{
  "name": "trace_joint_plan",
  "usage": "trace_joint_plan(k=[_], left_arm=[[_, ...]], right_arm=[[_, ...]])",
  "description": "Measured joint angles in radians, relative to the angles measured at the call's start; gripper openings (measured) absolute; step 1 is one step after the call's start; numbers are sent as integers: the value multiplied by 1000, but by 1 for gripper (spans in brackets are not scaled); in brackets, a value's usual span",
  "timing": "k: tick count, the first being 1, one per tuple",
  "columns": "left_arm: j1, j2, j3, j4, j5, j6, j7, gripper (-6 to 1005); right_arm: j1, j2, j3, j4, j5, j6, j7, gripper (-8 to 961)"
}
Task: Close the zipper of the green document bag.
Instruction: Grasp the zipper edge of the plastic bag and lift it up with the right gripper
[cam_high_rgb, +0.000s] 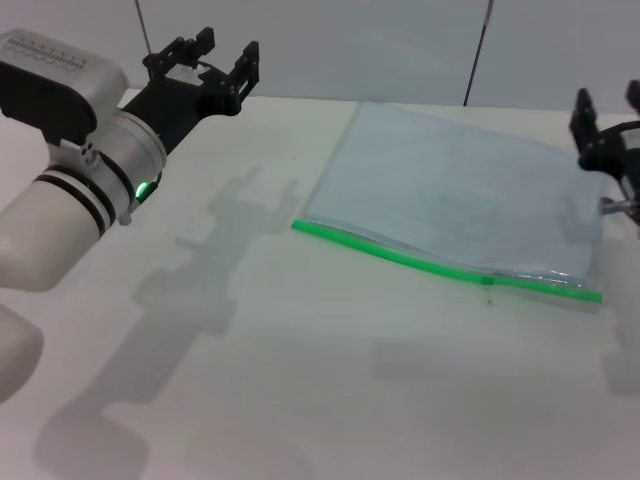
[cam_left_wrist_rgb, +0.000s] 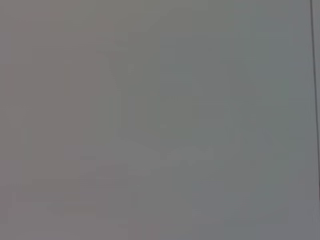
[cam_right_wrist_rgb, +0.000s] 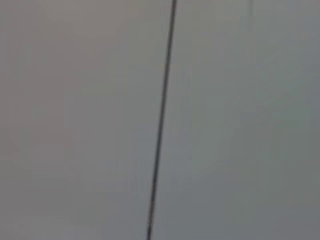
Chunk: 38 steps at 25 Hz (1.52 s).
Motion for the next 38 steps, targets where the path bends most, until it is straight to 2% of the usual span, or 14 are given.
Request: trace_joint_plan(k=[3, 13, 18, 21, 24, 26, 32, 38], left_arm=[[-2, 2, 0, 9, 0, 0, -2, 576], [-5, 4, -1, 13, 0, 15, -3, 575], [-8, 6, -1, 13, 0, 37, -3, 575], [-8, 6, -1, 13, 4, 49, -4, 575], [-8, 7, -4, 13, 6, 50, -3, 575], [-4, 7, -9, 13, 7, 51, -4, 575], [3, 8, -16, 22, 8, 53, -4, 575], [7, 9, -16, 26, 8, 65, -4, 575]], right_arm=[[-27, -25, -14, -73, -13, -70, 0, 559], [-159, -199, -24, -381, -215, -343, -5, 561], [-212, -245, -24, -440, -286, -397, -9, 562], [-239, -272, -15, -494, -354, -484, -11, 563], [-257, -286, 1, -530, -411, -577, -14, 563], [-267, -286, 10, -543, -447, -616, -18, 563], [-299, -267, 64, -615, -505, -797, -119, 564], [-336, -241, 113, -680, -507, -875, -228, 565]])
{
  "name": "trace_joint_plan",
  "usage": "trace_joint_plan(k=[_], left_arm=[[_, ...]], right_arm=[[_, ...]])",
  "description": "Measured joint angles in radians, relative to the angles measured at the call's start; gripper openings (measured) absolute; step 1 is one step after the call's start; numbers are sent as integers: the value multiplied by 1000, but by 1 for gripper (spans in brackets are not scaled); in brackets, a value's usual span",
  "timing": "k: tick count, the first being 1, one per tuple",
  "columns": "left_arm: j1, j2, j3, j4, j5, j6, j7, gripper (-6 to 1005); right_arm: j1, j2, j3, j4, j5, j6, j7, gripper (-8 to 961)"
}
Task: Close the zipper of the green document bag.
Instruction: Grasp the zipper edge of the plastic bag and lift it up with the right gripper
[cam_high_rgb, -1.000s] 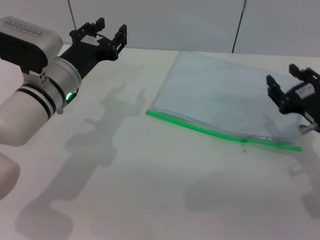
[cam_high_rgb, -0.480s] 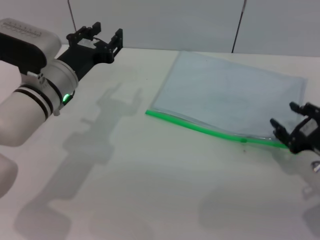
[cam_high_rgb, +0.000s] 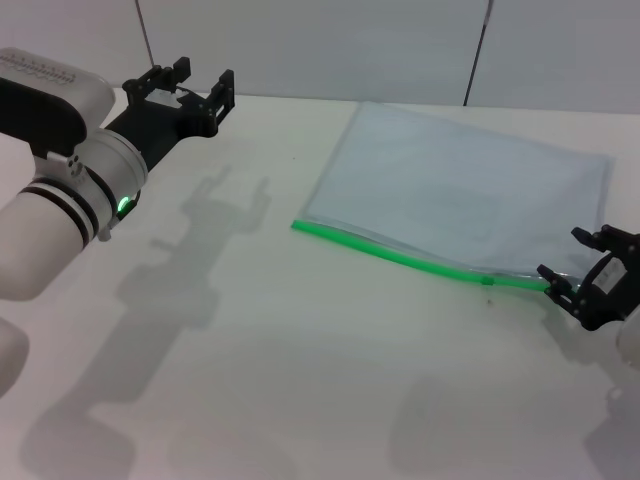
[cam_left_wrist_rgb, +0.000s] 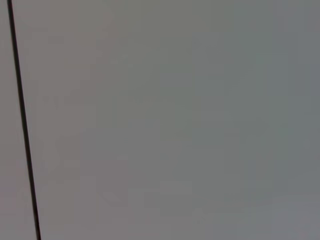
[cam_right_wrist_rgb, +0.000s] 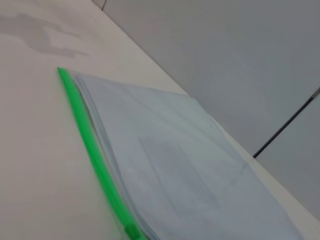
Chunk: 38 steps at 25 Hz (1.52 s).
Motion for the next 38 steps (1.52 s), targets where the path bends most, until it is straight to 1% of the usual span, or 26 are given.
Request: trace_joint_plan(k=[7, 11, 18, 38], left_arm=[[-1, -1, -5, 1, 0, 0, 0, 575], [0, -2, -12, 1, 0, 0, 0, 575], [0, -2, -12, 2, 0, 0, 0, 575], [-10, -2, -12, 11, 0, 9, 0, 574]], right_arm=[[-17, 34, 30, -12, -1, -21, -62, 564], [-18, 39, 37, -12, -2, -22, -65, 563], [-18, 57, 54, -7, -2, -23, -76, 562], [-17, 66, 72, -11, -11, -38, -77, 560]])
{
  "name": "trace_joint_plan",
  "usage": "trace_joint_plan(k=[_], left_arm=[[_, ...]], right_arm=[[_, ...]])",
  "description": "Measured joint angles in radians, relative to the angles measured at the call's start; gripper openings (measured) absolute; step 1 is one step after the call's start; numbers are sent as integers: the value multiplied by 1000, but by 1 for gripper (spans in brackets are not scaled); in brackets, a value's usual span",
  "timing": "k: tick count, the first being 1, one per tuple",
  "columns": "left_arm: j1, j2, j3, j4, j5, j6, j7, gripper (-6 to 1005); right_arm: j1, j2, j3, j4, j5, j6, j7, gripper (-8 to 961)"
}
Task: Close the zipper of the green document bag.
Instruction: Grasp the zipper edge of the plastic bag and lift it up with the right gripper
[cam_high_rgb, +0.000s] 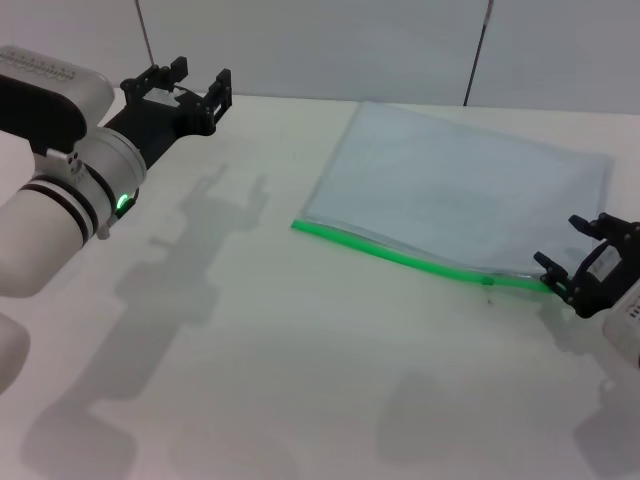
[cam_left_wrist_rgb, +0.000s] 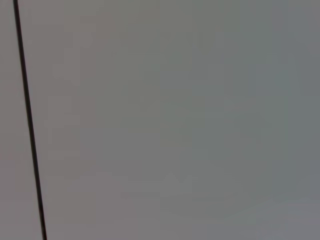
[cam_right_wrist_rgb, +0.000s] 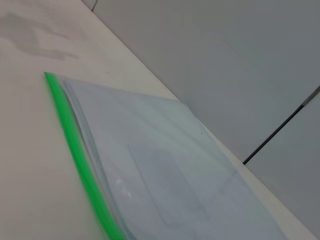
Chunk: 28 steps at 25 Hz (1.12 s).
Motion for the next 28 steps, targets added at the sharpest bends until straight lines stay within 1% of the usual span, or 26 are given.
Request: trace_joint_plan(k=[7, 11, 14, 18, 19, 20, 24, 26, 28], left_arm=[[0, 1, 0, 0, 0, 0, 0, 574], [0, 2, 0, 3, 0, 2, 0, 574], [0, 3, 0, 4, 0, 2, 0, 574], [2, 4, 0, 4, 0, 3, 0, 574], [4, 4, 0, 4, 0, 3, 0, 574], [5, 5, 0, 5, 0, 3, 0, 574], [14, 6, -11, 8, 0, 7, 0, 574], [14, 7, -18, 11, 0, 16, 0, 574], [15, 6, -22, 12, 0, 22, 0, 574]], right_arm=[[-1, 6, 3, -7, 0, -14, -16, 559], [-29, 16, 37, -68, 0, -92, -75, 558], [-60, 33, 77, -118, 0, -166, -150, 558], [-92, 73, 137, -151, 0, -251, -252, 557], [-100, 101, 176, -161, 0, -291, -303, 557], [-100, 101, 176, -161, 0, -291, -303, 557], [-105, 159, 254, -183, 0, -405, -424, 557], [-110, 175, 279, -197, 0, -451, -467, 556], [-110, 175, 286, -212, 0, -500, -482, 556]])
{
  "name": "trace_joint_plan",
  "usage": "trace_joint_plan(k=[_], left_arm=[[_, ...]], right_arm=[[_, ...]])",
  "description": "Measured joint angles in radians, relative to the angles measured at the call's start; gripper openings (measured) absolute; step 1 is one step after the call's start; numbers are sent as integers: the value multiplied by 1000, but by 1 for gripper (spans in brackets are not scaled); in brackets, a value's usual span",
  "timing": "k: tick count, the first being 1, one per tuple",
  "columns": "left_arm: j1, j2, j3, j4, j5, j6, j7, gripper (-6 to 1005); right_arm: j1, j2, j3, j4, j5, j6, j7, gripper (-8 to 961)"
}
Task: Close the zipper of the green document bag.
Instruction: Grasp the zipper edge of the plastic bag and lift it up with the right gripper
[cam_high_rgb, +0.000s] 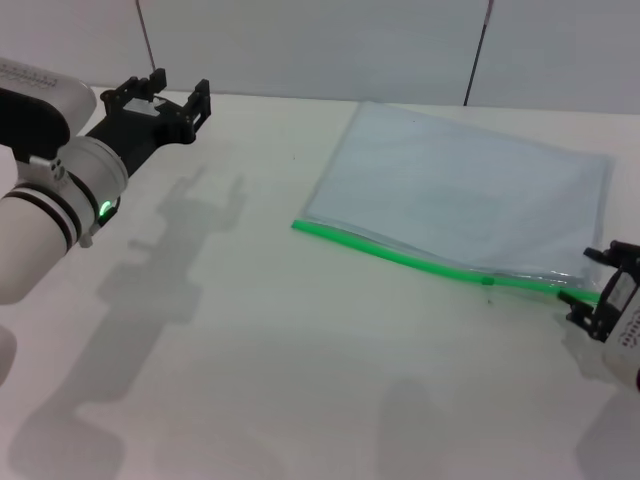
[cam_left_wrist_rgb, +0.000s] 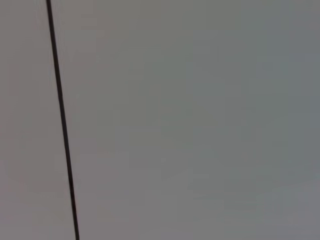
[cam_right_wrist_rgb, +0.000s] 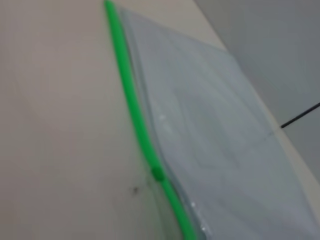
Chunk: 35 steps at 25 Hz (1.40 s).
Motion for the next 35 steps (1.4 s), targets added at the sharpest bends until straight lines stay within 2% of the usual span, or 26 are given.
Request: trace_joint_plan(k=[7, 17, 30, 35], left_arm=[[4, 1, -3, 1, -2, 2, 0, 574], [5, 1, -5, -1, -6, 2, 0, 573], [1, 0, -5, -1, -5, 2, 0, 573], [-2, 0, -4, 0, -5, 2, 0, 573]], right_arm=[[-2, 1, 4, -19, -37, -45, -4, 555], [5, 4, 16, 7, -92, -27, 9, 557], [61, 6, 29, 101, -105, 19, 29, 560], [106, 5, 25, 163, -105, 65, 61, 562]])
